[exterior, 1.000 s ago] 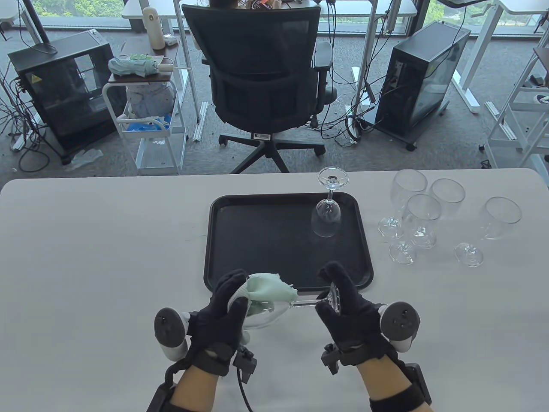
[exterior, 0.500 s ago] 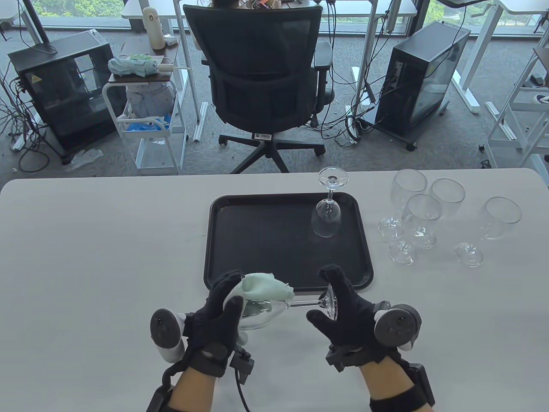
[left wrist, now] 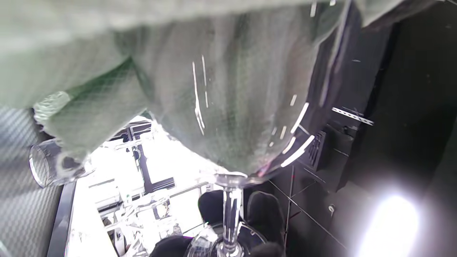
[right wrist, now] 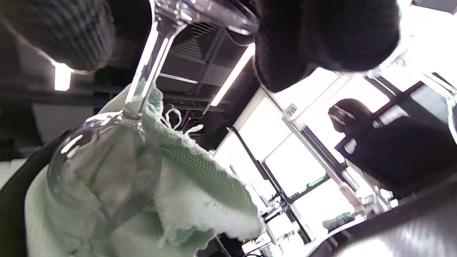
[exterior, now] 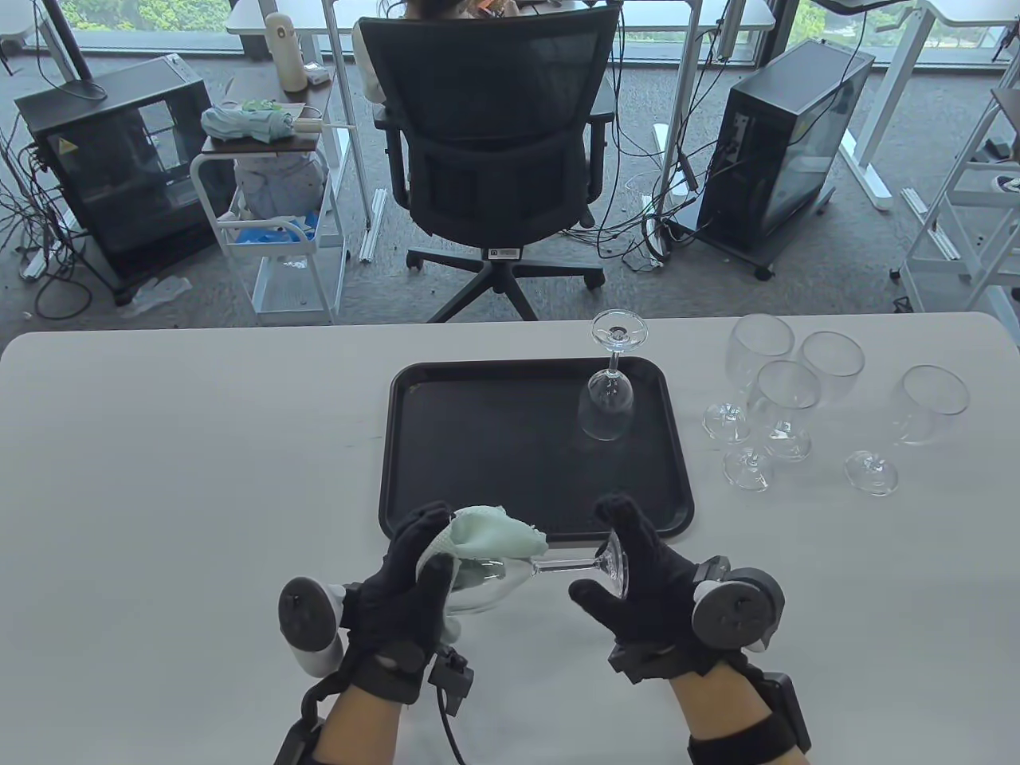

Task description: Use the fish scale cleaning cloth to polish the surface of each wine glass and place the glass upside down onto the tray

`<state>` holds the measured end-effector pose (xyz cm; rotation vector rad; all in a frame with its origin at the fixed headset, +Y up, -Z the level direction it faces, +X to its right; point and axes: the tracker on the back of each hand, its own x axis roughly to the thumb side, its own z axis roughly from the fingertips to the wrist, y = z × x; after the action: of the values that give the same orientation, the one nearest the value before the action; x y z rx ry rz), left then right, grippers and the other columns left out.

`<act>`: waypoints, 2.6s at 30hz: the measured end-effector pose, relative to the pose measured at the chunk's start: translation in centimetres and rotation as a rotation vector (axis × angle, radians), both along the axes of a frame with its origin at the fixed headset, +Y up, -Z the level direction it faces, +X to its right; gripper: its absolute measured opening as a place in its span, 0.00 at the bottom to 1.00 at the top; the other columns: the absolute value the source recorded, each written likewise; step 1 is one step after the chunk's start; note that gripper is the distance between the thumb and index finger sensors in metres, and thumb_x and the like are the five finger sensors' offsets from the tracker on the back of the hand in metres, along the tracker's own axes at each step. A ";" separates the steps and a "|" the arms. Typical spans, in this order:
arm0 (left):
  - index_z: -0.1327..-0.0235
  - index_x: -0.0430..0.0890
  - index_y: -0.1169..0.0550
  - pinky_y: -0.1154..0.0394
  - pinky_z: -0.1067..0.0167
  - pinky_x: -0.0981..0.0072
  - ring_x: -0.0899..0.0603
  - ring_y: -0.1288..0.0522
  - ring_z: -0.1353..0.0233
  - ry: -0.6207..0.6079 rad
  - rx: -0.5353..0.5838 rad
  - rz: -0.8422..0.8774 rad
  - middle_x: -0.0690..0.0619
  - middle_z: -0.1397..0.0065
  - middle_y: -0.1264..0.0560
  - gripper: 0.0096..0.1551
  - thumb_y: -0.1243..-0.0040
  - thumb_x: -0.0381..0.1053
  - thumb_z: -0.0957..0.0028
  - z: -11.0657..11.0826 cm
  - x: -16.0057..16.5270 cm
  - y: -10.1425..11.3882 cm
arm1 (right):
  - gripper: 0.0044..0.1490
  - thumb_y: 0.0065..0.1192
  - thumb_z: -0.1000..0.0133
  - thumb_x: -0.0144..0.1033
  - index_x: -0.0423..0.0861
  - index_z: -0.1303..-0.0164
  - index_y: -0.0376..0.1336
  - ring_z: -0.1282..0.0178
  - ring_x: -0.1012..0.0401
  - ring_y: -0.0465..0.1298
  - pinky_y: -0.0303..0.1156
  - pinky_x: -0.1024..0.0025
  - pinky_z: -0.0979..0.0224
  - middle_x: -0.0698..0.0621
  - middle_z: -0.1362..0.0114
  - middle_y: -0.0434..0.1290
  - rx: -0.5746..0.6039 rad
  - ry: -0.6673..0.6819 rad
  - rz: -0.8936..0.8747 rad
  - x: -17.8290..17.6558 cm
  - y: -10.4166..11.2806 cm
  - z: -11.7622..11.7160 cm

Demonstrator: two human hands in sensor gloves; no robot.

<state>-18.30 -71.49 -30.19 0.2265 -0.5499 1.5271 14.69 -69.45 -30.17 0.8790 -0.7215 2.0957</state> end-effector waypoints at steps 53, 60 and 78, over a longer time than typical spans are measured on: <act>0.26 0.58 0.32 0.21 0.45 0.39 0.33 0.34 0.24 0.035 0.058 -0.050 0.48 0.18 0.39 0.37 0.45 0.74 0.44 0.2 0.5 0.1 | 0.53 0.61 0.47 0.70 0.52 0.20 0.48 0.58 0.45 0.80 0.80 0.56 0.63 0.33 0.30 0.66 -0.509 0.069 -0.307 0.4 -1.3 -1.1; 0.25 0.57 0.32 0.21 0.46 0.38 0.33 0.34 0.24 -0.034 -0.025 0.022 0.47 0.17 0.39 0.36 0.46 0.74 0.42 -0.3 -0.1 -0.3 | 0.59 0.69 0.50 0.65 0.56 0.21 0.39 0.50 0.47 0.80 0.83 0.59 0.54 0.38 0.25 0.61 -0.039 -0.005 -0.057 -0.1 0.0 -0.1; 0.25 0.57 0.33 0.23 0.41 0.38 0.34 0.36 0.22 0.013 -0.010 0.024 0.48 0.17 0.41 0.37 0.46 0.75 0.42 0.3 0.6 0.0 | 0.52 0.63 0.47 0.66 0.54 0.21 0.44 0.53 0.47 0.78 0.81 0.59 0.57 0.38 0.28 0.62 -0.190 0.003 -0.180 0.1 -0.5 -0.3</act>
<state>-17.73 -71.52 -29.93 0.2364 -0.5309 1.5501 14.83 -69.91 -30.46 0.6865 -0.5675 1.9645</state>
